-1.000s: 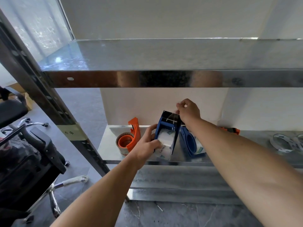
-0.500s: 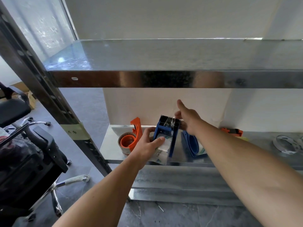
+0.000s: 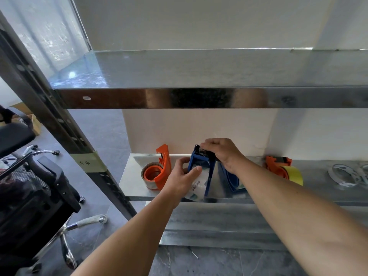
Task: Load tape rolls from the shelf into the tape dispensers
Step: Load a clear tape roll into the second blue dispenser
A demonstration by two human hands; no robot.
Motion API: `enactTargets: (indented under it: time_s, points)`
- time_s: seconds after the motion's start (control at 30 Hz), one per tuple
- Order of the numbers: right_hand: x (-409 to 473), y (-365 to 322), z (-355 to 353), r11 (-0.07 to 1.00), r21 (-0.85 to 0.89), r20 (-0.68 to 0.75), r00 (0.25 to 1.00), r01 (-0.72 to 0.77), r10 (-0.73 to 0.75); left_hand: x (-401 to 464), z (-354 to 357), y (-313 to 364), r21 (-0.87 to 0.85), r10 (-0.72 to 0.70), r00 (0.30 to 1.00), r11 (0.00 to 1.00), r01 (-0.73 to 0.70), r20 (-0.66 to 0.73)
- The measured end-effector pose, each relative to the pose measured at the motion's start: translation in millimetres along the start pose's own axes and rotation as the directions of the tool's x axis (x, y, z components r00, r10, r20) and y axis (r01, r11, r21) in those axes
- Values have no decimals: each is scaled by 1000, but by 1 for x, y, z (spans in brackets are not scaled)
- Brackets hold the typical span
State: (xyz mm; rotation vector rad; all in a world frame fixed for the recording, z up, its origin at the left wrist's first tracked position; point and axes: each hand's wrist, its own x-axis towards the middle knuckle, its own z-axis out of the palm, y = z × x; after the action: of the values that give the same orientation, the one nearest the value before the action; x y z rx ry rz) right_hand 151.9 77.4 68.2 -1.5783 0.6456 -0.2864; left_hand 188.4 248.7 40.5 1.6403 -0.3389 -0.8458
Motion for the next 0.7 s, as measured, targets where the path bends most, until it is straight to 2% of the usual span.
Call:
enactTargets:
  time_s: [0.1,0.23,0.3,0.57,0.7]
  points:
    - [4,-2,1,994,-103,-59,998,23,-29,-1,3,0,-10,-2,1000,1000,2,15]
    - [10,-9,4,937,-345,-69,994,52,-80,-2,-1,2,-71,1,997,997,4,79]
    - [13,-15,6,919,-388,-89,990,67,-109,0,-4,6,-104,21,994,995,-10,103]
    - [26,-18,1,938,-345,-204,978,-41,-33,-8,-15,9,-77,13,978,997,3,208]
    - [27,-14,1,962,-256,-221,975,-96,38,-12,-17,8,-49,8,974,999,3,226]
